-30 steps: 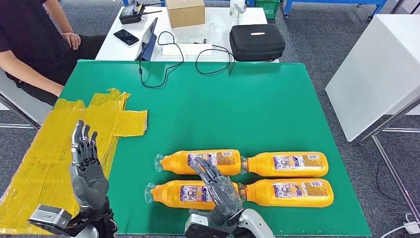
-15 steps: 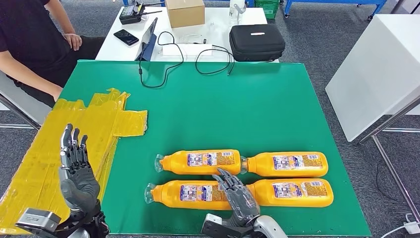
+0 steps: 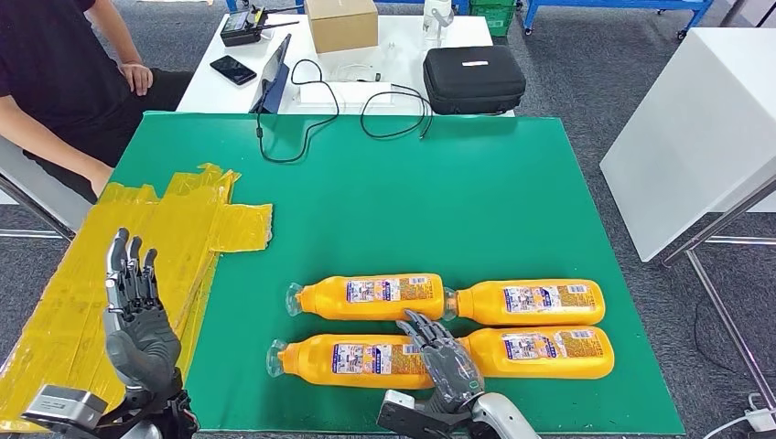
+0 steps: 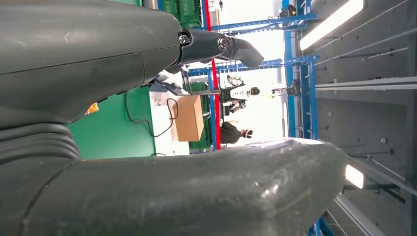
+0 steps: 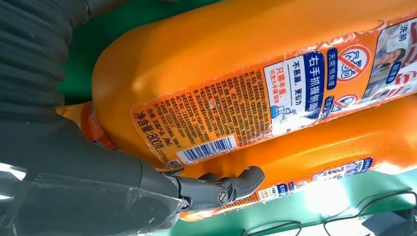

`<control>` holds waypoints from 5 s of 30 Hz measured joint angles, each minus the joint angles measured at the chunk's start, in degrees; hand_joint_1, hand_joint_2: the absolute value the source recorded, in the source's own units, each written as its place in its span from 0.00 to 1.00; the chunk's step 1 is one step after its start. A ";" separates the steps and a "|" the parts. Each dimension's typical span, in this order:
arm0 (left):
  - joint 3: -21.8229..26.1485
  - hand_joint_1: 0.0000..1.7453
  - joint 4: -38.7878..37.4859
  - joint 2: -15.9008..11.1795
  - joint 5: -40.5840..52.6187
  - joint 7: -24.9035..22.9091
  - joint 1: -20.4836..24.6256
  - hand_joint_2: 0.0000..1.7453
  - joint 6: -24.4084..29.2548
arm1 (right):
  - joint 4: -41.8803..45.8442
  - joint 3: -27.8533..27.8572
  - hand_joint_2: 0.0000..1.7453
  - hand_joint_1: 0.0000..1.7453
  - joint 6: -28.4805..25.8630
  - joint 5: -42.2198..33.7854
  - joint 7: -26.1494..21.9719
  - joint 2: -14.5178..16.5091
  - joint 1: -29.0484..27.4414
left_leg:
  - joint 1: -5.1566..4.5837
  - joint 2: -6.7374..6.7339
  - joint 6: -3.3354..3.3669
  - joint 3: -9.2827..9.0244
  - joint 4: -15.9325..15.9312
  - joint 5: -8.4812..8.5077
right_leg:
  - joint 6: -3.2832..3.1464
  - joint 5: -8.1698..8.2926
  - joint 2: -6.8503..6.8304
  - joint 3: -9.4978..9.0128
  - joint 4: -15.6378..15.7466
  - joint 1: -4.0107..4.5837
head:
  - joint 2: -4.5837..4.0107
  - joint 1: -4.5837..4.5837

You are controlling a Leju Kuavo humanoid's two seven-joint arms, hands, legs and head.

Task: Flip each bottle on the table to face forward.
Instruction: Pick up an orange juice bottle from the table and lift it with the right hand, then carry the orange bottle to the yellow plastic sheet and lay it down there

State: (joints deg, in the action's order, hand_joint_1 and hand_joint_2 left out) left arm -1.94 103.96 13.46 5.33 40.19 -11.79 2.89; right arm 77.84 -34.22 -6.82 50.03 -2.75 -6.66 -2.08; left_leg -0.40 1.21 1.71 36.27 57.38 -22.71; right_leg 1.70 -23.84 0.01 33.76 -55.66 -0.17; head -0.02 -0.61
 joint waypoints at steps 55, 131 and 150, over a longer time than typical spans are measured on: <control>0.35 0.00 1.29 1.26 -1.11 0.00 0.00 0.00 0.20 | 1.48 2.71 1.00 1.00 -3.01 -12.74 -8.69 4.45 -1.08 | 0.01 -0.01 0.00 -0.78 0.00 -0.33 | -0.08 -0.31 0.00 -0.83 0.00 0.01 | 0.00 0.01; 7.55 0.00 -19.63 6.14 -34.15 -13.40 1.46 1.00 -39.28 | -2.72 -2.54 1.00 1.00 3.28 -13.36 -17.75 19.17 6.65 | 0.00 0.00 -0.01 -0.48 -0.01 -0.38 | -0.10 -0.36 0.01 -0.53 0.00 0.01 | 0.00 -0.03; 8.22 1.00 -20.10 6.14 -31.23 -11.43 0.12 1.00 -38.72 | -11.01 -9.75 1.00 1.00 3.34 -15.41 -16.55 19.89 11.74 | 0.00 -0.01 -0.01 -0.46 0.00 -0.38 | -0.10 -0.36 0.01 -0.49 0.00 0.01 | 0.00 -0.02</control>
State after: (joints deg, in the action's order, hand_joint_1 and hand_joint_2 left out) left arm 6.28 83.87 19.61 -25.90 28.77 -11.67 -35.83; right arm 66.83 -43.97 -3.48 34.62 -19.30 13.23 9.66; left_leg -0.39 1.20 1.70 35.81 57.37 -23.09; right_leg 1.60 -24.20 0.02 33.27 -55.66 -0.16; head -0.02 -0.63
